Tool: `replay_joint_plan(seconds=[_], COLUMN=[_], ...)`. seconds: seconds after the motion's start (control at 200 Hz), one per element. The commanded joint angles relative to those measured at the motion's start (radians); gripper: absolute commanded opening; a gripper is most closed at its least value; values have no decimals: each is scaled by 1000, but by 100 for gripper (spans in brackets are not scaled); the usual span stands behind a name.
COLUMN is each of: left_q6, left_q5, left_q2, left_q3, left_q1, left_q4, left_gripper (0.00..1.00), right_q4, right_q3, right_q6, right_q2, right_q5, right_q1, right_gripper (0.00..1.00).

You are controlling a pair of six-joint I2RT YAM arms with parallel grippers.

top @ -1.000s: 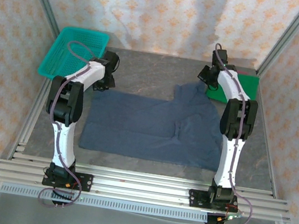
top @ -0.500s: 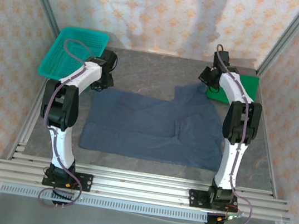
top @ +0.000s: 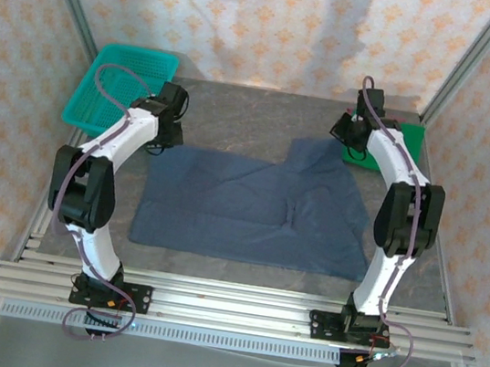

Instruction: Fold and stack the t-shirts

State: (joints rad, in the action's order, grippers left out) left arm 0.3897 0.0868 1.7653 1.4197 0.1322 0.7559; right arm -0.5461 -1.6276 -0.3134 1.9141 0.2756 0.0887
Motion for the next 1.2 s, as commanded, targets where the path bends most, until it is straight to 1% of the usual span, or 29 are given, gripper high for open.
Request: replay_joint_plan(seconds=[0.0, 0.155, 0.335, 0.525, 0.706, 0.896, 1.121, 1.196], left_q6=[-32, -41, -45, -43, -31, -8, 25, 35], left_q5=[38, 36, 40, 45, 57, 75, 112, 112], left_q2=[-71, -141, -185, -242, -291, -333, -376, -386], left_q3=[-48, -120, -173, -217, -273, -335, -403, -425], left_q1=[4, 9, 10, 17, 23, 26, 26, 28], left_q4=[-7, -24, -30, -24, -14, 9, 38, 40], left_gripper=[0, 0, 0, 0, 0, 0, 0, 0], right_q4=[19, 20, 2, -16, -46, -92, -144, -154], right_q3=[70, 166, 260, 395, 499, 566, 664, 714], right_q6=[-1, 1, 4, -11, -22, -32, -83, -98], right_q2=[-101, -192, -290, -436, -547, -624, -725, -789], right_q5=[-35, -41, -44, -64, -75, -86, -74, -77], right_q1=[-6, -21, -24, -33, -38, -41, -41, -41], right_gripper=[0, 0, 0, 0, 0, 0, 0, 0])
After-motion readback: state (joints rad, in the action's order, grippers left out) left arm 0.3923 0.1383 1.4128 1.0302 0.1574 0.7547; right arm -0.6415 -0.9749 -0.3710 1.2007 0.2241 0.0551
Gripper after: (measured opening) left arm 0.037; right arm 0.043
